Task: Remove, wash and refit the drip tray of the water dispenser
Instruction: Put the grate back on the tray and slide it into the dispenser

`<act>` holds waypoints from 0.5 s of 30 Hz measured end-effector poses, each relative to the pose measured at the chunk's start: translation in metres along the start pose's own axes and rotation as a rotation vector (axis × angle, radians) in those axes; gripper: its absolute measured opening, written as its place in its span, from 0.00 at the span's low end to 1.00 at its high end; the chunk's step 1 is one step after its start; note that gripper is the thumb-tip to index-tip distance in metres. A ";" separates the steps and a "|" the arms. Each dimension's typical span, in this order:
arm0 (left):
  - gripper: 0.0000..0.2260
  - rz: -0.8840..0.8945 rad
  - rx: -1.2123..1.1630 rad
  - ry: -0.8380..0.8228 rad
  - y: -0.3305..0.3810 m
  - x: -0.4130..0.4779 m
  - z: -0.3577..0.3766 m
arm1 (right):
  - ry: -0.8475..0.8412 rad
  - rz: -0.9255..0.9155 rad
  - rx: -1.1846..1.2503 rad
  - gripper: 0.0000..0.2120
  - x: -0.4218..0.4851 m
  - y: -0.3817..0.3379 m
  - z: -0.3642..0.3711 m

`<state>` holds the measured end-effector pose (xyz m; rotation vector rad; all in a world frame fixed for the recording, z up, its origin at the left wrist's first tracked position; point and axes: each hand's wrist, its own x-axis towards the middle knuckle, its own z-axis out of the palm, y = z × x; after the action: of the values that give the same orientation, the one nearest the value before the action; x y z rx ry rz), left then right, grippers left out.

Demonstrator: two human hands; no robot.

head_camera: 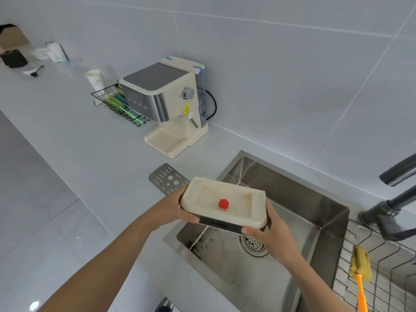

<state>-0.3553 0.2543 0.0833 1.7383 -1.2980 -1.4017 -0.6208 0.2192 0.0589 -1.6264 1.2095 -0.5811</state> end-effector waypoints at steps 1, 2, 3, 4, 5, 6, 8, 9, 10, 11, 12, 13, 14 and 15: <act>0.38 0.000 0.013 -0.009 -0.004 0.001 -0.007 | 0.000 0.002 -0.008 0.43 0.003 -0.003 0.006; 0.38 -0.002 0.025 -0.017 -0.009 0.002 -0.014 | 0.003 0.006 -0.019 0.43 0.007 -0.007 0.013; 0.39 -0.003 0.034 -0.024 -0.014 0.003 -0.022 | 0.005 0.007 -0.034 0.42 0.011 -0.012 0.020; 0.39 -0.004 0.038 -0.029 -0.020 0.005 -0.032 | 0.010 0.005 -0.045 0.42 0.016 -0.018 0.028; 0.39 0.000 0.040 -0.037 -0.026 0.008 -0.042 | 0.017 0.003 -0.046 0.41 0.022 -0.022 0.037; 0.40 0.008 0.042 -0.046 -0.033 0.012 -0.053 | 0.024 0.007 -0.045 0.40 0.029 -0.026 0.047; 0.41 0.024 0.046 -0.059 -0.045 0.022 -0.077 | 0.029 0.031 -0.038 0.37 0.043 -0.035 0.069; 0.42 0.040 0.049 -0.066 -0.050 0.027 -0.091 | 0.037 0.040 -0.030 0.36 0.051 -0.040 0.082; 0.42 0.065 0.055 -0.076 -0.056 0.034 -0.106 | 0.053 0.049 -0.025 0.36 0.060 -0.044 0.096; 0.42 0.090 0.067 -0.084 -0.062 0.040 -0.122 | 0.075 0.059 -0.027 0.36 0.068 -0.049 0.110; 0.42 0.106 0.085 -0.089 -0.067 0.047 -0.137 | 0.102 0.067 -0.035 0.36 0.075 -0.054 0.124; 0.41 0.115 0.104 -0.093 -0.072 0.053 -0.153 | 0.131 0.072 -0.042 0.35 0.083 -0.059 0.138; 0.41 0.120 0.119 -0.102 -0.077 0.059 -0.168 | 0.158 0.080 -0.046 0.34 0.089 -0.066 0.152; 0.40 0.125 0.132 -0.117 -0.083 0.064 -0.182 | 0.180 0.095 -0.044 0.34 0.095 -0.071 0.166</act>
<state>-0.1563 0.2004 0.0413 1.6477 -1.5664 -1.3919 -0.4185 0.2046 0.0409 -1.5690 1.4328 -0.6555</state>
